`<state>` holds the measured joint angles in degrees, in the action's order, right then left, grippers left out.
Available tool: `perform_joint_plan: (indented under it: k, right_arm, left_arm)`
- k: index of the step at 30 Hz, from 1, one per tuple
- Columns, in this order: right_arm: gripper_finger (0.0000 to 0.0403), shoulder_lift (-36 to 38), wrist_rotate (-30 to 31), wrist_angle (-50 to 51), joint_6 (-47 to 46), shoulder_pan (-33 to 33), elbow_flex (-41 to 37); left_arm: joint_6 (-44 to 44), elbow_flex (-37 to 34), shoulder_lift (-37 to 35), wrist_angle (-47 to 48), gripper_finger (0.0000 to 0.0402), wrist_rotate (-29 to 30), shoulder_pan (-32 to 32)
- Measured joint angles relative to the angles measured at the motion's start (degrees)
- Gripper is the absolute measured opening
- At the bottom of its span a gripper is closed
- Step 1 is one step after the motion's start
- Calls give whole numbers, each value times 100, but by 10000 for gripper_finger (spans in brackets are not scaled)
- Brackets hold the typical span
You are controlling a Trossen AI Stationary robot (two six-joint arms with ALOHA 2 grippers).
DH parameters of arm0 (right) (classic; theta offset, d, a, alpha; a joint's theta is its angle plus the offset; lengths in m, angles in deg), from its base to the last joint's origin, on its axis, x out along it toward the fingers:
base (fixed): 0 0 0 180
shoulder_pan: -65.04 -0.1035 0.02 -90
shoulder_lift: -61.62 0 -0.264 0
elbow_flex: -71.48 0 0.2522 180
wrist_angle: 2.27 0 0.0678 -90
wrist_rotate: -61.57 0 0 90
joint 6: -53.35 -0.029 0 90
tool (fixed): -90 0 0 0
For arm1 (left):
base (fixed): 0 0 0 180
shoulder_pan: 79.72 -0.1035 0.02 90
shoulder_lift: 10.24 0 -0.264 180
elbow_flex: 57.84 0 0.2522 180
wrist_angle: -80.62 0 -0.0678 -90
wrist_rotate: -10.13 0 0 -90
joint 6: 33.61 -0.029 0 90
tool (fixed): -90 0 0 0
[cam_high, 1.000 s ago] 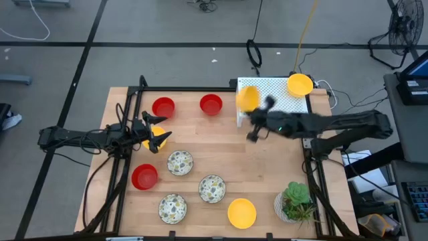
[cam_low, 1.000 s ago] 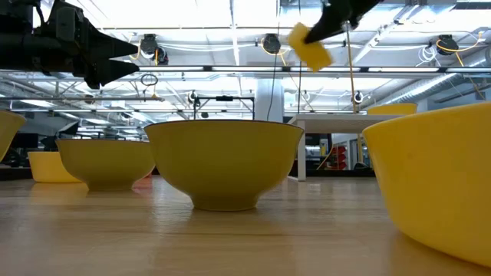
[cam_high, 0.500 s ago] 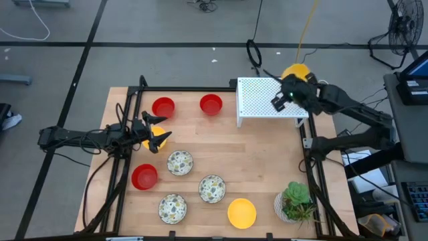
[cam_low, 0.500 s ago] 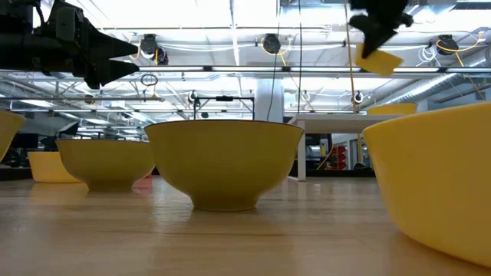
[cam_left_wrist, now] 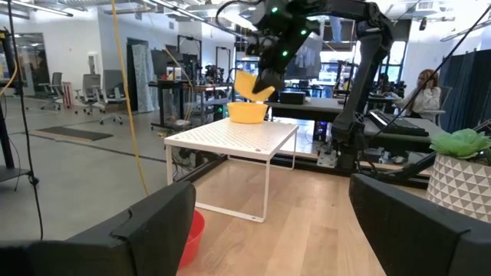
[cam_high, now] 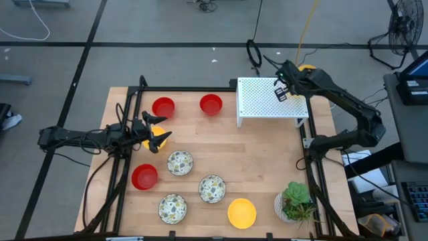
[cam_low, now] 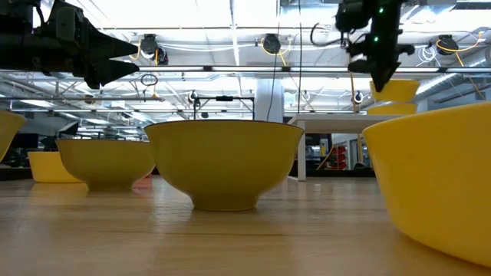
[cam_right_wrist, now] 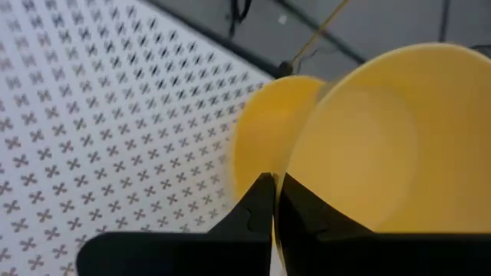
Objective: Pick & Place Mini bowls
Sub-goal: Stack the yellow bowl on top of the yellow bowl on the shelf
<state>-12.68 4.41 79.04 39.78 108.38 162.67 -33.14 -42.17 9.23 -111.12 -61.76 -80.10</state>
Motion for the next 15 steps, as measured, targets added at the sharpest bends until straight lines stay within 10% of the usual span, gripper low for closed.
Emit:
perform_joint_plan:
  k: [15]
  right_arm:
    - [0,-828,-11,-85,560,358,0]
  left_arm:
    - [0,-1,2,0,349,0,0]
